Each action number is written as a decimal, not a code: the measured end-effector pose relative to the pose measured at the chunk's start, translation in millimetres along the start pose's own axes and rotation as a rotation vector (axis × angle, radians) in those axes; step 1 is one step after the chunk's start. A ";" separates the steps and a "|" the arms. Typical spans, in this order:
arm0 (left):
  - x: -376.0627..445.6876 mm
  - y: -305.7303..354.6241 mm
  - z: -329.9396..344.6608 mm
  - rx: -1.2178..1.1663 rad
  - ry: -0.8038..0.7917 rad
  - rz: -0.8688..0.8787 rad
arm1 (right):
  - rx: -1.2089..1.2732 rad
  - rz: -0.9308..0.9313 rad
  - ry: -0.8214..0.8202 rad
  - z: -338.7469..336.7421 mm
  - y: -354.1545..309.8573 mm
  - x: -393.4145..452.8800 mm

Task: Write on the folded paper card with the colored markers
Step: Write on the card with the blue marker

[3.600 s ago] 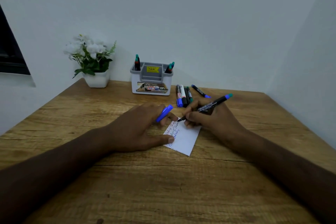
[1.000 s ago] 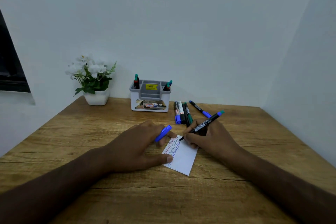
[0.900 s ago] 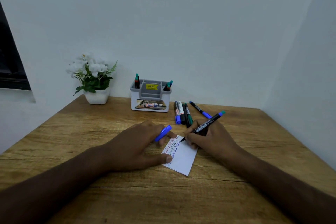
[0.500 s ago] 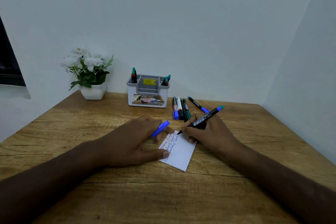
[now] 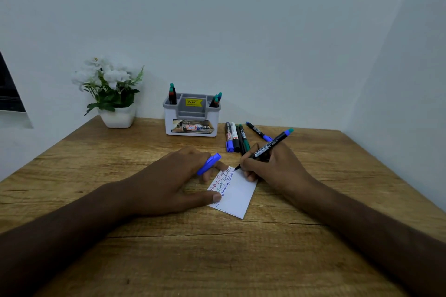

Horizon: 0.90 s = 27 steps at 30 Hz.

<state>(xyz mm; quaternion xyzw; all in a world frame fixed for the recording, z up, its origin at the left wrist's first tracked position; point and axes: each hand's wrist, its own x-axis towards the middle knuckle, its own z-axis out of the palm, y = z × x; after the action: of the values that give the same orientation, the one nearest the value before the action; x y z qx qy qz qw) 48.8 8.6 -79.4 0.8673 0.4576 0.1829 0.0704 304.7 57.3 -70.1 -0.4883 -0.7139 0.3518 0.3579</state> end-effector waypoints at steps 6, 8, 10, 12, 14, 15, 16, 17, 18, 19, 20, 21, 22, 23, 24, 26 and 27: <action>0.0 0.7 0.3 -0.008 0.009 0.011 | -0.015 0.004 0.046 2.1 -2.5 -3.2; -0.1 1.5 0.0 -0.004 0.003 0.017 | 0.000 -0.024 0.136 1.2 -1.9 -3.9; -0.2 2.5 -0.7 0.008 -0.003 0.009 | 0.165 -0.031 0.190 -2.4 -2.4 -6.2; -0.9 3.7 -2.3 0.010 -0.012 -0.002 | 0.389 -0.049 0.124 -5.0 -4.7 -11.1; -1.6 6.8 -4.3 -0.006 -0.018 -0.008 | 0.580 -0.071 0.004 -4.8 -8.6 -18.4; -1.9 7.3 -4.7 -0.014 -0.018 -0.010 | 0.640 -0.082 -0.038 -3.9 -10.9 -21.3; -1.9 7.8 -4.7 -0.015 -0.021 -0.017 | 0.664 -0.092 -0.063 -2.5 -13.7 -23.7; -1.8 8.2 -4.7 -0.006 -0.022 -0.026 | 0.662 -0.105 -0.073 -1.2 -16.5 -25.5; -1.4 7.8 -3.8 0.009 -0.021 -0.032 | 0.649 -0.117 -0.077 0.7 -18.3 -26.7; -0.7 7.4 -2.8 0.023 -0.022 -0.034 | 0.640 -0.124 -0.072 2.5 -19.2 -27.3; -0.1 6.9 -2.3 0.032 -0.023 -0.032 | 0.636 -0.125 -0.057 3.9 -20.2 -27.8; 0.5 6.2 -1.7 0.038 -0.024 -0.031 | 0.632 -0.122 -0.034 4.8 -20.3 -28.1; 0.8 5.8 -1.3 0.043 -0.022 -0.031 | 0.631 -0.119 -0.012 5.4 -19.7 -27.7; 0.9 5.6 -1.3 0.051 -0.021 -0.032 | 0.626 -0.115 0.004 4.9 -19.2 -27.3; 1.0 5.5 -1.1 0.058 -0.023 -0.031 | 0.616 -0.111 0.012 4.5 -19.1 -26.8; 1.1 5.9 -1.3 0.068 -0.031 -0.032 | 0.591 -0.100 0.008 4.1 -18.6 -26.0; 1.3 6.9 -1.9 0.073 -0.035 -0.036 | 0.580 -0.093 -0.002 4.1 -18.4 -26.1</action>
<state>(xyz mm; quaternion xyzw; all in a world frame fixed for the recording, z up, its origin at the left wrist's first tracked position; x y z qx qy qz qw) 54.0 5.6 -75.3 0.8641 0.4781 0.1495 0.0499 299.9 26.8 -60.8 -0.3321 -0.6054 0.5250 0.4976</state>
